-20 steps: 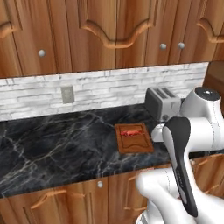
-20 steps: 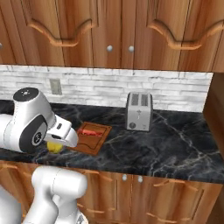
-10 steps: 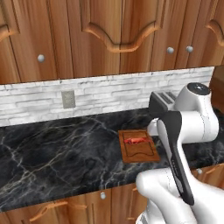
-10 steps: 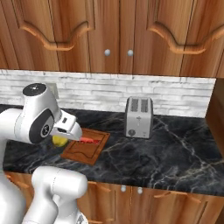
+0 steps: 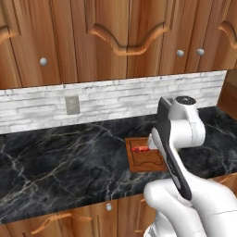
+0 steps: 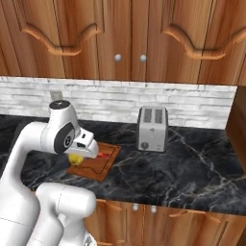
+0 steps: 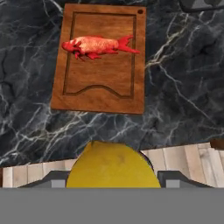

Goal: Retrieve a lemon from the fridge and place it on the cutting board with the fish.

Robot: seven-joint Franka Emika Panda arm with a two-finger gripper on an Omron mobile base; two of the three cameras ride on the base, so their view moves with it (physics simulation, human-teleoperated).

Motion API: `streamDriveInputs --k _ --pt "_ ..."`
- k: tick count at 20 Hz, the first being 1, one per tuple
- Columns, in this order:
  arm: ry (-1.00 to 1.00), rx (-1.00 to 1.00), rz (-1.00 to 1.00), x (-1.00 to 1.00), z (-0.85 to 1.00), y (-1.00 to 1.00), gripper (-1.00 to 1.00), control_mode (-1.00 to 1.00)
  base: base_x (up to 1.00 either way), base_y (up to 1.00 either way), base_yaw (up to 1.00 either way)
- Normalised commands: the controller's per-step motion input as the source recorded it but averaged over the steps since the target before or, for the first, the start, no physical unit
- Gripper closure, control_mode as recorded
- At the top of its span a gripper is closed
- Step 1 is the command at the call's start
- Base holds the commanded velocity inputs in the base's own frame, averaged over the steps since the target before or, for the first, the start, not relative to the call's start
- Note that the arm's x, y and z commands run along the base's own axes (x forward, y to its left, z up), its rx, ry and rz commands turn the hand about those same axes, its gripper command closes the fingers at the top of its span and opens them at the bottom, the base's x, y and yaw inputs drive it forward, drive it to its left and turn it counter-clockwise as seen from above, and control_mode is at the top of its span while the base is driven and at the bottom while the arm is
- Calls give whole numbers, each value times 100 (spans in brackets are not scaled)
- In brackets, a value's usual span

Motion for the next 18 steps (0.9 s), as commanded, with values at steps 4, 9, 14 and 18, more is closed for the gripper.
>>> streamDriveInputs --k 4,9,14,18 --pt "0 -5 17 78 -79 0 100 -100 0 0 0" --pt "-1 -2 28 43 -43 -3 100 -100 0 0 0" --pt "0 -1 16 58 -20 -4 100 -100 0 0 0" --pt "6 -1 0 60 -34 4 100 -100 0 0 0"
